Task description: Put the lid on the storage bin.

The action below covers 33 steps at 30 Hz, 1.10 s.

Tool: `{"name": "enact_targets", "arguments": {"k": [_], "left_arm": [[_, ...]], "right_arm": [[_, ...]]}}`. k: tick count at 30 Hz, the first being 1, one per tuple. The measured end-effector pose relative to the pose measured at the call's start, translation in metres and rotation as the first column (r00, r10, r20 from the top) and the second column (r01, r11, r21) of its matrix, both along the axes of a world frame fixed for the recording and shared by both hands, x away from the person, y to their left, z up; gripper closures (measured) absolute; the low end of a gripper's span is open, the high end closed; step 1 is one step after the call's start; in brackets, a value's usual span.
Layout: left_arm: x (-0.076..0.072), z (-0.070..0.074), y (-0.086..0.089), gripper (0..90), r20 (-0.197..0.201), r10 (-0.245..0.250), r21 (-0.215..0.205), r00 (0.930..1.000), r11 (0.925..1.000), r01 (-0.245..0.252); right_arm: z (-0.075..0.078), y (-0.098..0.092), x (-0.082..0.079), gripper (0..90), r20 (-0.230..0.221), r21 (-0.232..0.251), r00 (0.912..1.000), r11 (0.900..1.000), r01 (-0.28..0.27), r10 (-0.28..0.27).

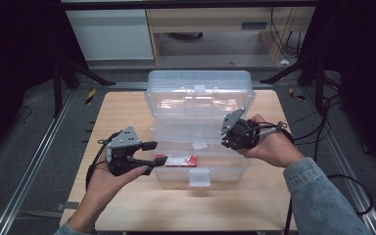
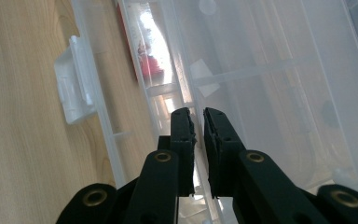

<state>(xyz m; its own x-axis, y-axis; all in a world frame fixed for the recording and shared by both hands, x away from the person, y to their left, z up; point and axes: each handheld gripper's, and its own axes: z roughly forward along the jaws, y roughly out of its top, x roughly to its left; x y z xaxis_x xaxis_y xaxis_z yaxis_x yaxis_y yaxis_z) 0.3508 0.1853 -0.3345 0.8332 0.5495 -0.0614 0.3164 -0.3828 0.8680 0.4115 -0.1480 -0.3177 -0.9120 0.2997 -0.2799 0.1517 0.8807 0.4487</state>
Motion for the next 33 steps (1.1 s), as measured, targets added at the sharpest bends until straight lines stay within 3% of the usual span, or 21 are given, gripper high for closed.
{"name": "enact_targets", "arguments": {"k": [8, 12, 17, 24, 29, 33], "left_arm": [[0.015, 0.010, 0.019, 51.8, 0.021, 0.067, -0.014, 0.9975, 0.9977, -0.067], [0.027, 0.019, 0.024, 60.3, 0.051, 0.114, -0.029, 0.9922, 0.9932, -0.113], [0.047, 0.030, 0.022, 67.3, 0.076, 0.152, -0.013, 0.9855, 0.9884, -0.151], [0.077, 0.024, 0.020, 76.0, 0.025, 0.192, 0.001, 0.9811, 0.9814, -0.192], [0.088, 0.021, 0.021, 78.4, -0.006, 0.214, -0.031, 0.9769, 0.9764, -0.214], [0.091, 0.019, 0.022, 78.6, -0.009, 0.226, -0.031, 0.9741, 0.9736, -0.226]], "right_arm": [[0.000, 0.000, 0.000, 82.2, 0.003, 0.003, 1.0000, 1.000, 0.001, -0.001], [0.000, 0.000, 0.000, 82.1, 0.006, 0.005, 1.0000, 1.000, 0.001, -0.001], [-0.001, -0.001, -0.001, 82.1, 0.009, 0.012, 1.0000, 1.000, 0.000, 0.000], [-0.002, -0.001, -0.002, 82.0, 0.010, 0.013, 0.9999, 1.000, 0.002, -0.002], [-0.003, -0.002, -0.003, 81.7, 0.013, 0.020, 0.9999, 1.000, 0.001, -0.001], [-0.004, -0.003, -0.005, 81.5, 0.011, 0.024, 0.9999, 1.000, 0.004, -0.004]]}}
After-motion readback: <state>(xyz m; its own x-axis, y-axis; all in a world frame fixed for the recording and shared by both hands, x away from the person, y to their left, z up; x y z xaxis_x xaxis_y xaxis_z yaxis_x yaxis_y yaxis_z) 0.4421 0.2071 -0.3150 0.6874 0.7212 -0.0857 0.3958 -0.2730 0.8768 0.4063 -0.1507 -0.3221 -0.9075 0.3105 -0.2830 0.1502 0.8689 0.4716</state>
